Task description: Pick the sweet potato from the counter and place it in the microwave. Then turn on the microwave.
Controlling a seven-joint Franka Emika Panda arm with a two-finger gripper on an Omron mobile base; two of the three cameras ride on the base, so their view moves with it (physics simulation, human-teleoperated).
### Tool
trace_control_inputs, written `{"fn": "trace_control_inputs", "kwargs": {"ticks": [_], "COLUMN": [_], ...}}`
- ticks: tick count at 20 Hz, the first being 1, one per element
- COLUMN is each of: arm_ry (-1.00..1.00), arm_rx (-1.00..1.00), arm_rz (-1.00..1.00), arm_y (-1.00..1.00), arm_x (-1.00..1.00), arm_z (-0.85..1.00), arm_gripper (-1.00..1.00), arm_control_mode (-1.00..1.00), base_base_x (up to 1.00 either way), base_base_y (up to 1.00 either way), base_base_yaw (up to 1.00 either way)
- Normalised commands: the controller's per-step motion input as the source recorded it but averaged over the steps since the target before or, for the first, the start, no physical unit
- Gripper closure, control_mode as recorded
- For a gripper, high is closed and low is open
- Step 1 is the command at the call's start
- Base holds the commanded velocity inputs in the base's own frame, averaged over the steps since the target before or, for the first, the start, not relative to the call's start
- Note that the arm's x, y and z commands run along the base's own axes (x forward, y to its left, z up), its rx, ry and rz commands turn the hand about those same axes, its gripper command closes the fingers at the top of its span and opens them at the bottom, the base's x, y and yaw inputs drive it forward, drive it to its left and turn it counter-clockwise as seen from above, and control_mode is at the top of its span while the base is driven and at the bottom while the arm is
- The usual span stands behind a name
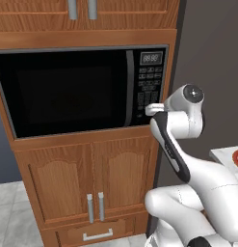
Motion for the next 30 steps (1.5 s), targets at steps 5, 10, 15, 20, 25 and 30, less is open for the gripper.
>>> {"fn": "trace_control_inputs", "kwargs": {"ticks": [5,10,15,20,25,30], "arm_ry": [0.00,0.00,0.00,0.00,0.00,0.00], "arm_rx": [0.00,0.00,0.01,0.01,0.00,0.00], "arm_rz": [0.00,0.00,0.00,0.00,0.00,0.00], "arm_y": [0.00,0.00,0.00,0.00,0.00,0.00], "arm_x": [0.09,0.05,0.14,0.23,0.16,0.10], "arm_z": [-0.05,-0.11,-0.06,0.00,-0.02,-0.04], "arm_gripper": [1.00,1.00,1.00,1.00,1.00,1.00], "arm_control_mode": [-1.00,-1.00,-1.00,-1.00,-1.00,-1.00], "base_base_x": [0.00,0.00,0.00,0.00,0.00,0.00], "base_base_y": [0.00,0.00,0.00,0.00,0.00,0.00], "base_base_yaw": [0.00,0.00,0.00,0.00,0.00,0.00]}}
